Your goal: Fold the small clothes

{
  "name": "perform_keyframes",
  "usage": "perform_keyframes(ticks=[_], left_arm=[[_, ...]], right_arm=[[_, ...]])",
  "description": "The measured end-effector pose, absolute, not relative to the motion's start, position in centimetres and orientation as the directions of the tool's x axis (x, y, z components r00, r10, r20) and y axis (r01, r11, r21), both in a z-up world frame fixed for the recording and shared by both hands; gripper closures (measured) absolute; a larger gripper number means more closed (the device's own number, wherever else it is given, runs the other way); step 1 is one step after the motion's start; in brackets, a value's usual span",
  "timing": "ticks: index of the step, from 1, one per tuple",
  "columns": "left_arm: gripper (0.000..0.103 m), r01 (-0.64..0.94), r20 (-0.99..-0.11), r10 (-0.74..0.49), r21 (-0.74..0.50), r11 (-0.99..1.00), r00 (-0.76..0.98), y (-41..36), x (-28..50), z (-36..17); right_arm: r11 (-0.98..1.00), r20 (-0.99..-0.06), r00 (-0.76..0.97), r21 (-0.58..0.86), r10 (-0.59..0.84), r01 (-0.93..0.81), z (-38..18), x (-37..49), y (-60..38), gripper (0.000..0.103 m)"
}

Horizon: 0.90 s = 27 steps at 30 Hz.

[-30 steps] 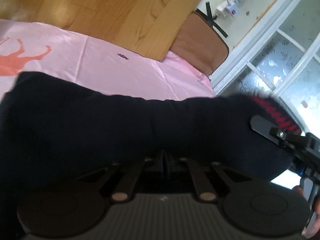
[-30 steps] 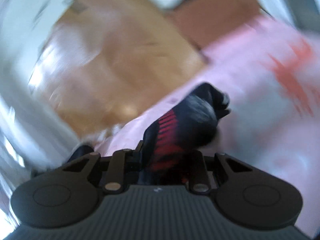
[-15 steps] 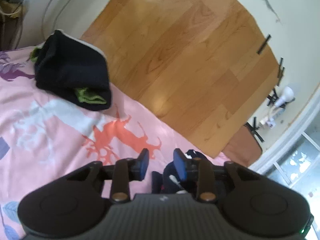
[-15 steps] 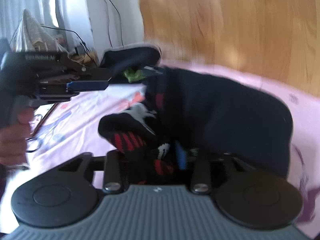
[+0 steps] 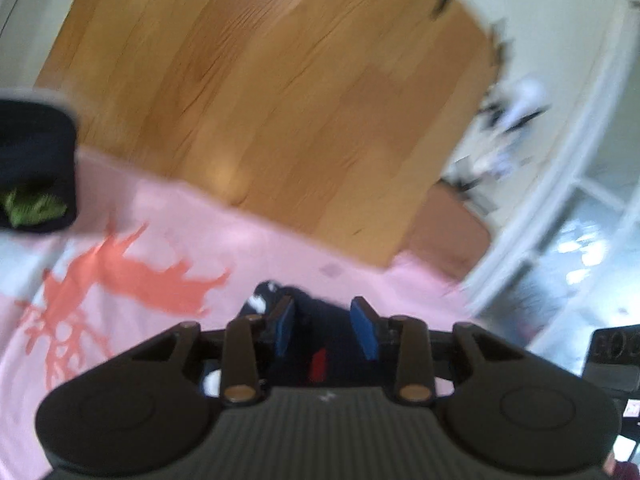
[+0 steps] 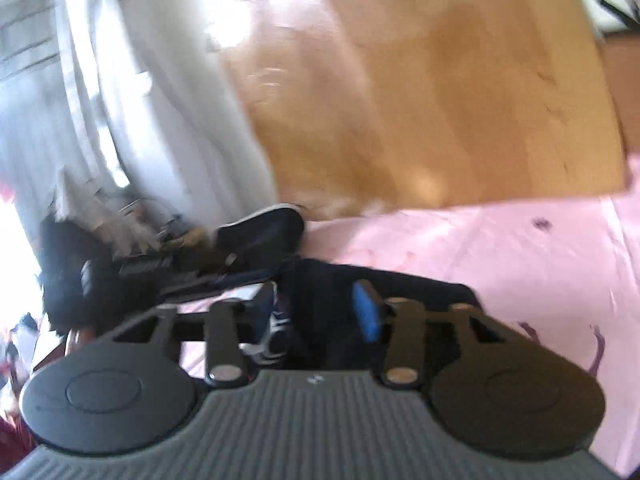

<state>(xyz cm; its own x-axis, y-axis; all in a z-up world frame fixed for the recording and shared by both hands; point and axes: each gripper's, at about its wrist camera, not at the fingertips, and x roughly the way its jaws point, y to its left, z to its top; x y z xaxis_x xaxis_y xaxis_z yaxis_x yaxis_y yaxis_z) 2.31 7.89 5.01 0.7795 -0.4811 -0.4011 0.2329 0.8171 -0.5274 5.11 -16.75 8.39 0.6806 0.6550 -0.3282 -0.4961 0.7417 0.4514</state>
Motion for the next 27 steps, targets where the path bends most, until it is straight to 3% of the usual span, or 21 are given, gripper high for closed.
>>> perform_keyframes(ticks=[1,2,3,4,6,8,9,10,11,12,13,14,18,23,25,27], left_arm=[[0.074,0.182,-0.48,-0.464,-0.522,0.833,0.745,7.7,3.9,3.6],[0.072,0.138,-0.539,-0.455,-0.527,0.839,0.709,7.7,4.9,2.0],[0.072,0.127,-0.522,-0.452,-0.542,0.831,0.724,8.0,5.1,0.9],[0.072,0.14,-0.51,-0.461,-0.546,0.826,0.726,8.2,5.0,0.8],[0.072,0.144,-0.517,-0.475,-0.555,0.819,0.712,8.7,4.5,1.7],[0.067,0.169,-0.486,-0.499,-0.574,0.801,0.718,9.9,3.3,3.2],[0.066,0.184,-0.455,-0.494,-0.571,0.8,0.741,10.8,2.2,4.1],[0.056,0.182,-0.441,-0.465,-0.545,0.818,0.768,11.5,1.2,4.9],[0.039,0.17,-0.44,-0.426,-0.511,0.843,0.791,12.1,0.4,5.7],[0.032,0.16,-0.442,-0.403,-0.491,0.857,0.802,12.9,-0.5,6.1],[0.019,0.163,-0.447,-0.41,-0.495,0.854,0.795,13.4,-0.9,6.1],[0.013,0.175,-0.459,-0.442,-0.515,0.839,0.771,13.8,-1.1,5.8],[0.009,0.176,-0.51,-0.585,-0.64,0.748,0.63,13.5,-0.3,2.6],[0.0,0.122,-0.458,-0.717,-0.793,0.597,0.526,12.1,1.3,-1.9],[0.001,0.212,-0.453,-0.697,-0.733,0.646,0.557,10.2,0.4,-2.0],[0.002,0.257,-0.47,-0.657,-0.662,0.704,0.589,8.4,-0.2,-1.8]], right_arm=[[0.768,-0.383,0.677,0.445,0.628,-0.461,7.2,6.6,-16.4,0.065],[0.79,-0.433,0.668,0.433,0.605,-0.434,5.8,7.9,-16.0,0.076],[0.79,-0.444,0.661,0.443,0.605,-0.425,4.5,8.7,-15.9,0.089],[0.759,-0.416,0.653,0.499,0.633,-0.418,3.6,9.3,-16.4,0.093],[0.707,-0.401,0.631,0.612,0.664,-0.355,3.3,10.1,-17.2,0.095],[0.699,-0.394,0.626,0.616,0.673,-0.364,4.1,9.4,-17.9,0.094],[0.688,-0.378,0.629,0.625,0.679,-0.368,4.5,8.5,-18.5,0.089],[0.674,-0.349,0.639,0.638,0.685,-0.373,5.1,7.5,-19.6,0.083],[0.669,-0.319,0.661,0.639,0.679,-0.379,5.6,6.6,-20.4,0.057],[0.677,-0.289,0.696,0.633,0.657,-0.376,6.0,5.6,-21.2,0.027],[0.683,-0.267,0.722,0.629,0.638,-0.371,6.2,4.5,-22.5,0.017],[0.684,-0.262,0.731,0.632,0.63,-0.363,6.0,3.8,-23.4,0.015],[0.669,-0.359,0.668,0.688,0.652,-0.283,2.8,3.5,-24.2,0.015],[0.625,-0.392,0.57,0.722,0.722,-0.296,0.0,5.5,-20.7,0.015],[0.621,-0.389,0.551,0.71,0.738,-0.332,-0.7,5.8,-18.9,0.021],[0.649,-0.396,0.563,0.667,0.725,-0.367,-0.2,5.8,-16.9,0.02]])
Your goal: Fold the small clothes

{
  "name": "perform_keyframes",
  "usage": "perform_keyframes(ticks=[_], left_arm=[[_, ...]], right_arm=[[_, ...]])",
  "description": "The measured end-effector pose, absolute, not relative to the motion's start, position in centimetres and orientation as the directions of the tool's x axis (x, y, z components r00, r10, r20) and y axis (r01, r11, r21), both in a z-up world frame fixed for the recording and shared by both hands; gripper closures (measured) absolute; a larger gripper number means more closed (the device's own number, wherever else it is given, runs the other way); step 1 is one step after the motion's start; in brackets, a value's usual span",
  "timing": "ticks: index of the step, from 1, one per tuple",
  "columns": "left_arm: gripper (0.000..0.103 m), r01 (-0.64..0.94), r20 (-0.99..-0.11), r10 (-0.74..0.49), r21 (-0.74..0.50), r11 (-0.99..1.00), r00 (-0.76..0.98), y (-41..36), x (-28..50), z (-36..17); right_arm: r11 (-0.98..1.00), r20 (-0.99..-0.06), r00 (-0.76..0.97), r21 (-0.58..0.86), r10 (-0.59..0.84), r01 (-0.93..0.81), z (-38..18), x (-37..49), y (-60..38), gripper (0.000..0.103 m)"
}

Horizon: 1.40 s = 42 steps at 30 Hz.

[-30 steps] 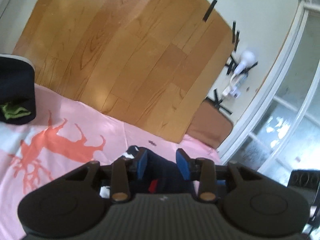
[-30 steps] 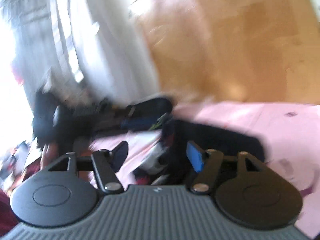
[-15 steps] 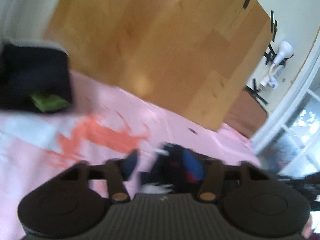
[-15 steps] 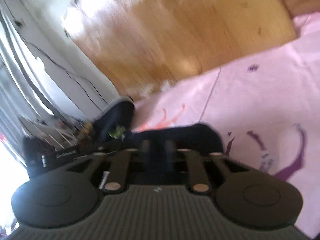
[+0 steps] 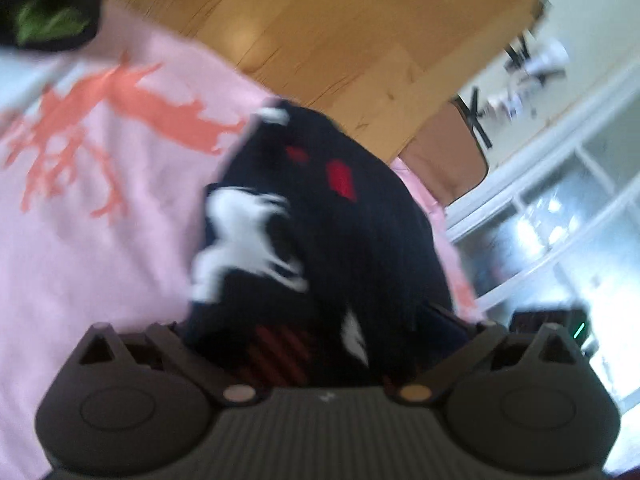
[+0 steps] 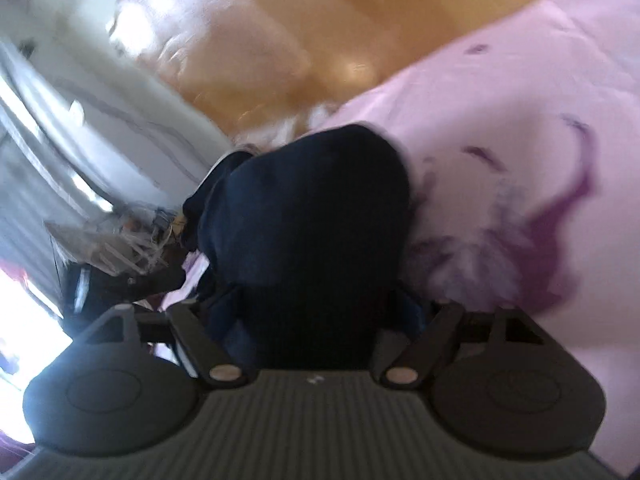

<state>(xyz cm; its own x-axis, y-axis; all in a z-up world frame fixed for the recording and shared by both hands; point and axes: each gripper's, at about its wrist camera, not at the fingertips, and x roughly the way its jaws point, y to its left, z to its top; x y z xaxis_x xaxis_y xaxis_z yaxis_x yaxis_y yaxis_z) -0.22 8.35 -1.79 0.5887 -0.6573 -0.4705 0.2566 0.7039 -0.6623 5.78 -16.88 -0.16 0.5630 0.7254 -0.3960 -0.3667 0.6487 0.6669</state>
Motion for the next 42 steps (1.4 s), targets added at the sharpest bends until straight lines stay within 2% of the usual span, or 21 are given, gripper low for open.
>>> perform_keyframes(ticks=[1,2,3,5,11,13,15,19,21,22,23,24,26,28,29,33,36,42], left_arm=[[0.007,0.268,-0.476,-0.652,-0.646,0.714,0.59,7.9,-0.2,-1.7],[0.024,0.264,-0.478,-0.656,-0.652,0.711,0.584,7.8,0.1,-1.7],[0.029,0.25,-0.473,-0.667,-0.674,0.695,0.576,8.3,0.5,-1.5],[0.035,0.243,-0.438,-0.684,-0.71,0.661,0.584,9.5,1.4,-0.5],[0.036,0.25,-0.361,-0.527,-0.588,0.769,0.769,13.7,6.4,5.9],[0.036,0.209,-0.348,-0.445,-0.543,0.813,0.825,15.4,9.5,7.0],[0.036,0.133,-0.371,-0.361,-0.515,0.847,0.855,17.0,13.1,6.8],[0.036,-0.045,-0.486,-0.221,-0.477,0.878,0.845,19.5,20.2,3.2],[0.039,-0.138,-0.56,-0.161,-0.452,0.881,0.813,20.3,22.5,0.4],[0.037,-0.142,-0.561,-0.141,-0.431,0.891,0.816,20.1,22.6,-0.3],[0.028,-0.107,-0.528,-0.116,-0.373,0.922,0.841,19.1,22.1,-0.6],[0.026,-0.082,-0.508,-0.094,-0.313,0.946,0.856,18.1,21.7,-0.8],[0.028,-0.086,-0.499,-0.033,-0.213,0.973,0.866,16.7,20.9,-1.0],[0.029,-0.109,-0.496,0.006,-0.178,0.978,0.868,15.8,20.1,-0.5],[0.029,-0.122,-0.491,0.016,-0.185,0.975,0.871,15.6,19.4,0.1],[0.024,-0.108,-0.413,0.012,-0.21,0.972,0.91,14.2,13.6,1.8],[0.02,-0.106,-0.386,0.011,-0.226,0.968,0.923,12.6,9.0,2.2],[0.017,-0.186,-0.453,0.055,-0.25,0.95,0.89,10.2,2.4,1.0]], right_arm=[[0.658,-0.404,0.566,0.659,0.718,-0.365,0.0,6.3,-15.9,0.022],[0.665,-0.407,0.575,0.656,0.71,-0.358,0.3,6.7,-15.3,0.026],[0.664,-0.399,0.582,0.655,0.709,-0.361,0.5,7.3,-14.8,0.035],[0.653,-0.372,0.589,0.653,0.718,-0.384,1.5,8.7,-14.5,0.043],[0.624,-0.259,0.607,0.58,0.751,-0.524,6.4,15.4,-10.7,0.047],[0.615,-0.227,0.607,0.55,0.761,-0.565,8.2,19.7,-8.4,0.047],[0.603,-0.214,0.594,0.532,0.775,-0.595,8.9,24.2,-6.1,0.047],[0.611,-0.268,0.565,0.517,0.781,-0.6,6.4,32.7,-1.4,0.046],[0.627,-0.344,0.535,0.554,0.771,-0.547,2.6,37.1,0.8,0.042],[0.66,-0.407,0.529,0.566,0.745,-0.494,0.4,38.7,1.8,0.041],[0.677,-0.446,0.521,0.59,0.728,-0.441,-1.2,39.5,2.2,0.032],[0.642,-0.417,0.509,0.632,0.753,-0.433,-0.5,39.6,1.7,0.031],[0.627,-0.375,0.515,0.593,0.77,-0.505,0.4,38.5,1.2,0.026],[0.696,-0.419,0.561,0.507,0.714,-0.508,0.3,37.7,1.4,0.026],[0.719,-0.436,0.577,0.495,0.691,-0.487,0.4,37.4,1.3,0.026],[0.757,-0.371,0.684,0.495,0.628,-0.427,2.3,33.4,-1.5,0.026],[0.802,-0.377,0.73,0.45,0.57,-0.393,3.4,28.8,-3.4,0.024],[0.854,-0.409,0.773,0.412,0.485,-0.318,2.2,17.6,-6.5,0.019]])
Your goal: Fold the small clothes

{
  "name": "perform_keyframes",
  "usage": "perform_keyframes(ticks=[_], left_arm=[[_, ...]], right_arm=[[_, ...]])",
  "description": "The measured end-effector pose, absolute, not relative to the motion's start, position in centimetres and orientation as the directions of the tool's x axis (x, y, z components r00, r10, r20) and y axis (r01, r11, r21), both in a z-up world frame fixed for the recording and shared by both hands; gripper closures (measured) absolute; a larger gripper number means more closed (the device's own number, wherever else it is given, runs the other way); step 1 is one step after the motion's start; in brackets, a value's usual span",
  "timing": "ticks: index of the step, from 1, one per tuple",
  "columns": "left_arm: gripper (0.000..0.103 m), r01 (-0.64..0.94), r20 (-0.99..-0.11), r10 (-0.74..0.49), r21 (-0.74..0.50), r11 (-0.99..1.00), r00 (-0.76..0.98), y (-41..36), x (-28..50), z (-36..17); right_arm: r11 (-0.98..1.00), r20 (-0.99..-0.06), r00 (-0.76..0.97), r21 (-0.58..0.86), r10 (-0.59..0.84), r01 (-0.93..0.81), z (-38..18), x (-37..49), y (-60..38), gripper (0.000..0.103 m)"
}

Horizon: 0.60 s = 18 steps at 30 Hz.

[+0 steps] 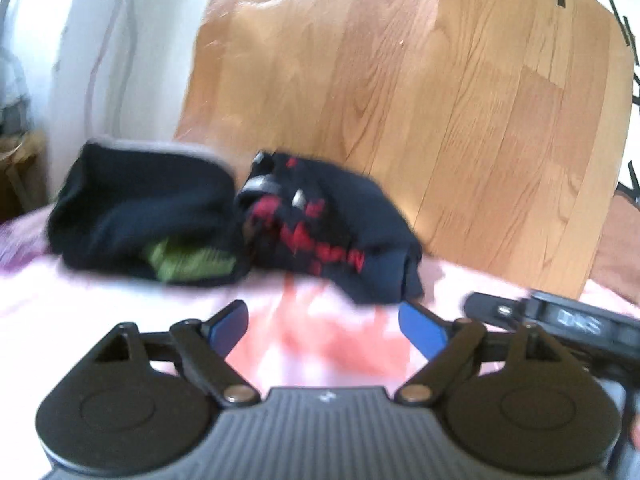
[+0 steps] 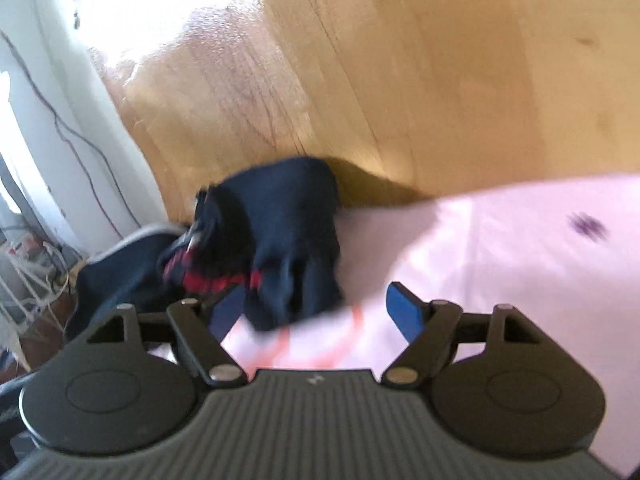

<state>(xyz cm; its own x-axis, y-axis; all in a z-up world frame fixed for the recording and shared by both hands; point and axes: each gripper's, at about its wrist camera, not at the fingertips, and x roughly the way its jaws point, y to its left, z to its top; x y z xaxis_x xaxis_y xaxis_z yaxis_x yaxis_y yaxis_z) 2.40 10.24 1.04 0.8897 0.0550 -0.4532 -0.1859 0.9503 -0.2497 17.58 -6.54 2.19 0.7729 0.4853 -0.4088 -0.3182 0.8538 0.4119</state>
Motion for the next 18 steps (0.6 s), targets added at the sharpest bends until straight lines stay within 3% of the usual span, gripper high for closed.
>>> perform_keyframes(ticks=[3,8,18], left_arm=[[0.017,-0.244,-0.489,0.116,-0.206,0.948,0.864,8.8,0.0,0.1],[0.008,-0.275,-0.476,0.19,-0.116,0.955,0.859,7.4,-3.3,-0.6],[0.005,-0.333,-0.517,0.288,0.006,0.943,0.806,6.4,-3.3,-0.9]], right_arm=[[0.88,-0.408,0.8,0.376,0.439,-0.291,1.4,13.4,-6.5,0.016],[0.913,-0.428,0.817,0.303,0.387,-0.274,0.1,9.7,-6.5,0.014],[0.887,-0.423,0.807,0.389,0.412,-0.248,-0.7,8.7,-8.6,0.012]])
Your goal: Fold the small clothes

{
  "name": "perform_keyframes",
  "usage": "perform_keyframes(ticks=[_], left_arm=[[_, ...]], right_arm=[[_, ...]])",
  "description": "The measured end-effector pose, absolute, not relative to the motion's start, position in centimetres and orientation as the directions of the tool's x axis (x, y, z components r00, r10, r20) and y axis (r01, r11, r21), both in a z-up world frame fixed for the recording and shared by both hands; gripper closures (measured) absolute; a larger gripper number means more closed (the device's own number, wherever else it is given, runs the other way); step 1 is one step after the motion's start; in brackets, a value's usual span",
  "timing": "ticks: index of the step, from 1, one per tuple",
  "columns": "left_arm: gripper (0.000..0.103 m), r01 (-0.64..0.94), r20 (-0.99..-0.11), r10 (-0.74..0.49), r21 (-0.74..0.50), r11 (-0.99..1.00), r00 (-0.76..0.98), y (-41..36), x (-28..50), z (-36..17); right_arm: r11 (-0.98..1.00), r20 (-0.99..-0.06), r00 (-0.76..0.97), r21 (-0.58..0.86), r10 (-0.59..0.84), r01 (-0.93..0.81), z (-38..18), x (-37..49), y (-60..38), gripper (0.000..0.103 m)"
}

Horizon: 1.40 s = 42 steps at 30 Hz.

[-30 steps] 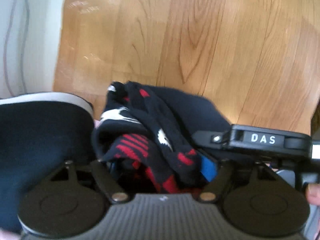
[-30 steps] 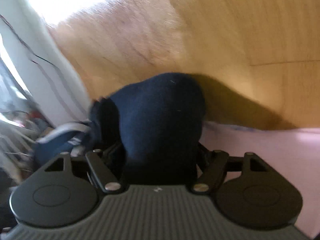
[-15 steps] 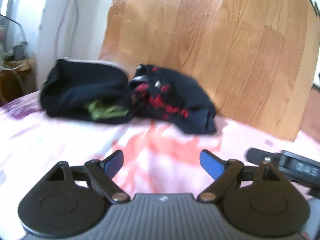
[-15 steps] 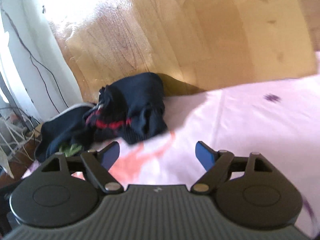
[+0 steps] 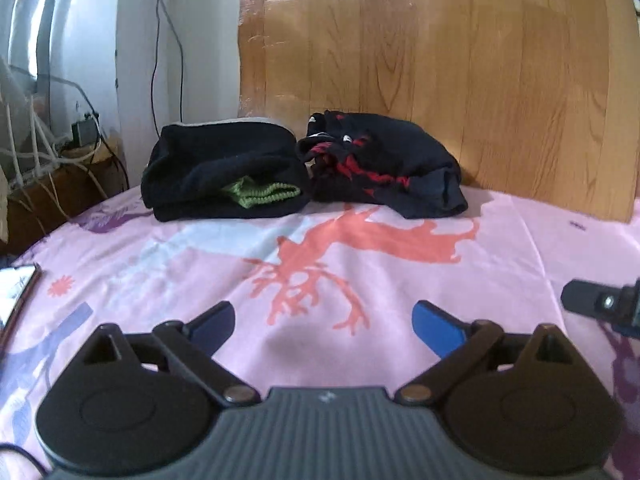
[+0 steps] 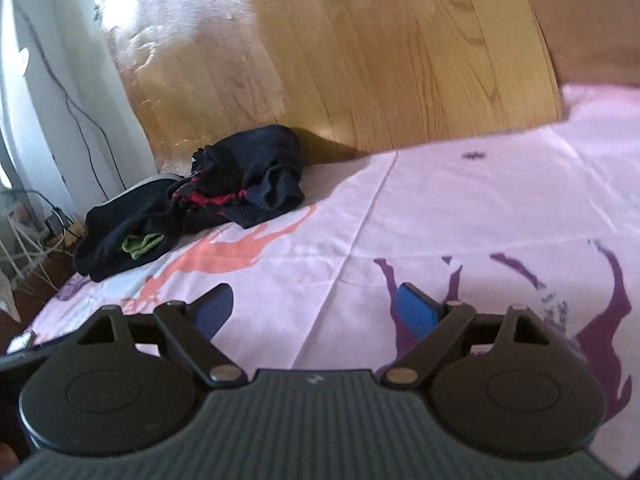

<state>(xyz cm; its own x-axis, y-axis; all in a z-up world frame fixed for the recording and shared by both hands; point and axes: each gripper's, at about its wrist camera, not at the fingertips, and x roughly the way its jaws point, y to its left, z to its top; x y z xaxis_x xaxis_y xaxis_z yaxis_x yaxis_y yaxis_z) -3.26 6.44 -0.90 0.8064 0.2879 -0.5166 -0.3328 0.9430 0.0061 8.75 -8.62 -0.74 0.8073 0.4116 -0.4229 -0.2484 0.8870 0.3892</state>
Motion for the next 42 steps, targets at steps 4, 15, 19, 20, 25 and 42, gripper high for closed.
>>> perform_keyframes(ticks=[4,15,19,20,25,42], left_arm=[[0.004,-0.324,-0.522,0.309,0.065,0.944,0.795,5.5,-2.9,-1.1],[0.0,-0.318,-0.56,0.284,0.038,0.947,0.778,5.9,-2.3,-1.4],[0.0,-0.301,-0.568,0.257,0.018,0.954,0.782,6.0,-2.3,-1.5],[0.0,-0.3,-0.571,0.252,0.011,0.954,0.781,6.1,-2.3,-1.5],[0.0,-0.32,-0.586,0.237,-0.041,0.947,0.775,6.8,-2.3,-1.6],[0.0,-0.353,-0.53,0.284,-0.031,0.935,0.799,7.0,-3.2,-1.1]], right_arm=[[0.879,-0.424,0.802,0.409,0.421,-0.246,-0.8,8.5,-9.1,0.012],[0.903,-0.431,0.802,0.309,0.413,-0.299,-0.5,7.9,-7.2,0.008],[0.904,-0.44,0.798,0.312,0.411,-0.293,-0.6,8.1,-7.3,0.008],[0.905,-0.447,0.796,0.313,0.409,-0.29,-0.6,8.2,-7.2,0.008],[0.907,-0.481,0.779,0.327,0.403,-0.267,-0.8,8.8,-7.3,0.008],[0.907,-0.484,0.776,0.324,0.404,-0.269,-0.8,8.8,-7.2,0.007]])
